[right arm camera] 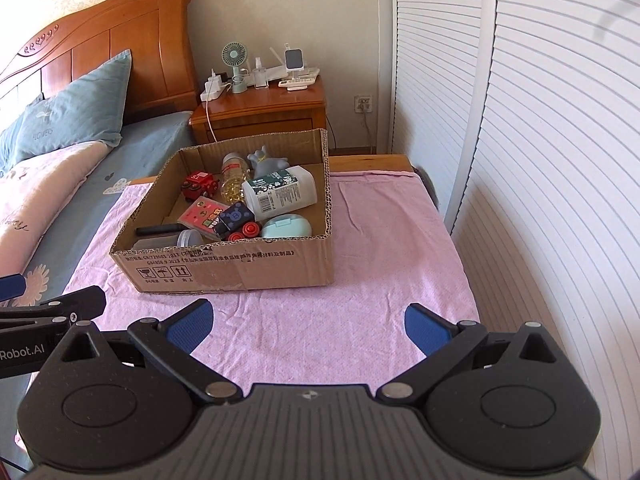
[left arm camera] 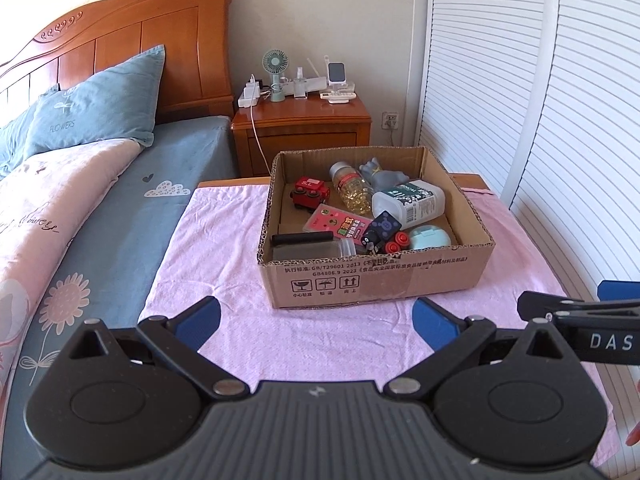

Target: Organize rigid objects

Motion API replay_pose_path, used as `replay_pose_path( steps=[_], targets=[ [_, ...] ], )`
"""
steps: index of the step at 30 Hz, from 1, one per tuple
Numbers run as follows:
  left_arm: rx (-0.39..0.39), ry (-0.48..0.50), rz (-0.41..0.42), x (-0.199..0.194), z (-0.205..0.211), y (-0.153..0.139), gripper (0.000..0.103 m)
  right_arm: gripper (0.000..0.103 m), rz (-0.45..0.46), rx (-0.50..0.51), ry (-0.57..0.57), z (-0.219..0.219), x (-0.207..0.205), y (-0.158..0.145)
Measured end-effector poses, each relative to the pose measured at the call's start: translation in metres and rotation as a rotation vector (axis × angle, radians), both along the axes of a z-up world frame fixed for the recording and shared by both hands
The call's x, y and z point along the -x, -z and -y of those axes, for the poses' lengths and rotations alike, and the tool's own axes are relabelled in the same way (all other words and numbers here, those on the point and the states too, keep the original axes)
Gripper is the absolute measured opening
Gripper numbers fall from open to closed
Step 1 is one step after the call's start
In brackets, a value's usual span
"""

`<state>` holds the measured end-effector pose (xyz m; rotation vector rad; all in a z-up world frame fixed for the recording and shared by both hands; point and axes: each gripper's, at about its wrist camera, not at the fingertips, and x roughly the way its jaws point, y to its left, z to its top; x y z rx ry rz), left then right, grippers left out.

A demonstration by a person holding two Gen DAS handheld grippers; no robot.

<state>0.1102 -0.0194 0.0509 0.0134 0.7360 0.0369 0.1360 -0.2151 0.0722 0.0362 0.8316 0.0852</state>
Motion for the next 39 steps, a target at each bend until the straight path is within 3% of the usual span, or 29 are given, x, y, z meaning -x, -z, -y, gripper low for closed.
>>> replay_pose_path(
  steps=[39],
  targets=[
    [-0.003, -0.004, 0.019, 0.0066, 0.0041, -0.009, 0.102, 0.103, 0.011, -0.005, -0.004, 0.0013, 0.0041, -0.0034]
  ],
)
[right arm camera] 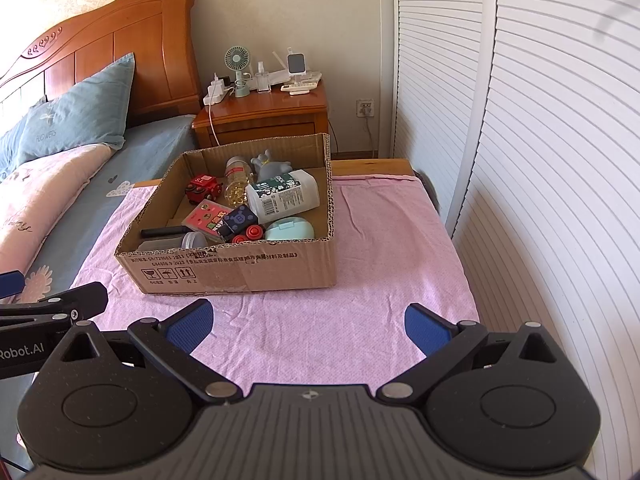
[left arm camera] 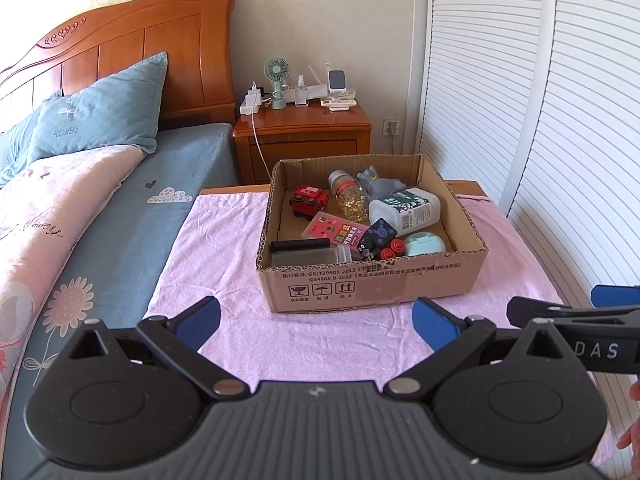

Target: Organize rigid objects

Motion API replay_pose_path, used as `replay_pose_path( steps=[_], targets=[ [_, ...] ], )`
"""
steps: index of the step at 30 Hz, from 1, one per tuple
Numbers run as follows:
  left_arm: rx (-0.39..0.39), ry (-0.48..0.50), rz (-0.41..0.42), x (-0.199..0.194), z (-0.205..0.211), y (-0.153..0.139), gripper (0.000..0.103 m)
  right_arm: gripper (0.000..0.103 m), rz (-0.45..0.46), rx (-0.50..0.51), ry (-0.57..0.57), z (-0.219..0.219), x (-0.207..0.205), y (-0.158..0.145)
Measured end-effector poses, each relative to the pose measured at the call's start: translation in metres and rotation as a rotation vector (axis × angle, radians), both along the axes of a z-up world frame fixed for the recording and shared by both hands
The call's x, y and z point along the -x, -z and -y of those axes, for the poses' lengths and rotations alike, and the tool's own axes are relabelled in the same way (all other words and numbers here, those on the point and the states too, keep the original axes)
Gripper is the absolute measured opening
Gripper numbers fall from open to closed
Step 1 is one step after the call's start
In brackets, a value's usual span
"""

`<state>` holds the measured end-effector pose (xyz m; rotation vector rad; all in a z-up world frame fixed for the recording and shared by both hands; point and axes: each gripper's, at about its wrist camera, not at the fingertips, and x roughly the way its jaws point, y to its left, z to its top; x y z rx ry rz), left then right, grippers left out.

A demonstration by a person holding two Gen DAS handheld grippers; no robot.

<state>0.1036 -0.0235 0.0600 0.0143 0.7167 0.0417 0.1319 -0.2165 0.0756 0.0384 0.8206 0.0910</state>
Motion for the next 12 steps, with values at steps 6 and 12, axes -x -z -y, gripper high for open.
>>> replay_pose_path(
  steps=[6, 12],
  targets=[
    [0.001, -0.004, 0.003, 0.0005, 0.0, -0.0009, 0.102, 0.103, -0.001, 0.0, -0.002, -0.0004, 0.0003, -0.0003],
    [0.001, -0.003, 0.004, 0.001, -0.0003, -0.0011, 0.102, 0.103, 0.003, 0.001, -0.004, -0.0005, 0.0004, -0.0019]
  ],
)
